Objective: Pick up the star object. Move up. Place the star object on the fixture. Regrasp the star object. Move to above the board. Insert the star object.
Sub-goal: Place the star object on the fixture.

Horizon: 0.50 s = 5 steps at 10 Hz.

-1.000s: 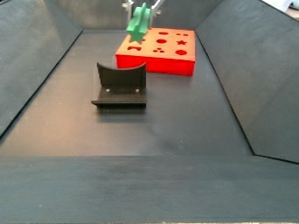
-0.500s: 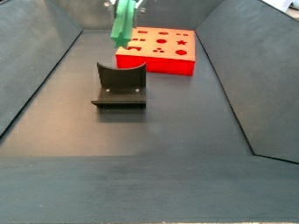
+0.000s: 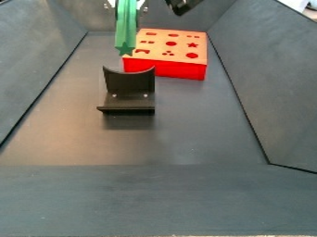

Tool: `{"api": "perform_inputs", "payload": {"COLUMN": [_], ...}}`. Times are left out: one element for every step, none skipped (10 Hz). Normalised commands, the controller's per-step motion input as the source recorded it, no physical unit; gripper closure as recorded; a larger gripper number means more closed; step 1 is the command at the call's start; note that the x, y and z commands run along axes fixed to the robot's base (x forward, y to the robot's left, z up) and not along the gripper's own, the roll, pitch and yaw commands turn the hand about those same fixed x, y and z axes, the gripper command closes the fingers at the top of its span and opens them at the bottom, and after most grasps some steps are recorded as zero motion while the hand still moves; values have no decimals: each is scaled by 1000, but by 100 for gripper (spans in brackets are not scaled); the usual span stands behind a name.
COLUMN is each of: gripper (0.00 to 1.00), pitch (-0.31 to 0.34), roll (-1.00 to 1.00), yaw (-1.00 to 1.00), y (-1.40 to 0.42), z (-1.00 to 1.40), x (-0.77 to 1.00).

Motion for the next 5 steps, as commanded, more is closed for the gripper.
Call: {"api": "perform_inputs", "payload": {"gripper": [100, 100, 100, 100, 100], "pitch": [190, 156, 121, 85, 57], "roll": [-1000, -794, -630, -464, -304], "yaw": [-134, -158, -166, -164, -153], "y": [44, 50, 49, 49, 42], "z": [-14, -17, -19, -16, -14], "x": [72, 87, 86, 82, 74]}}
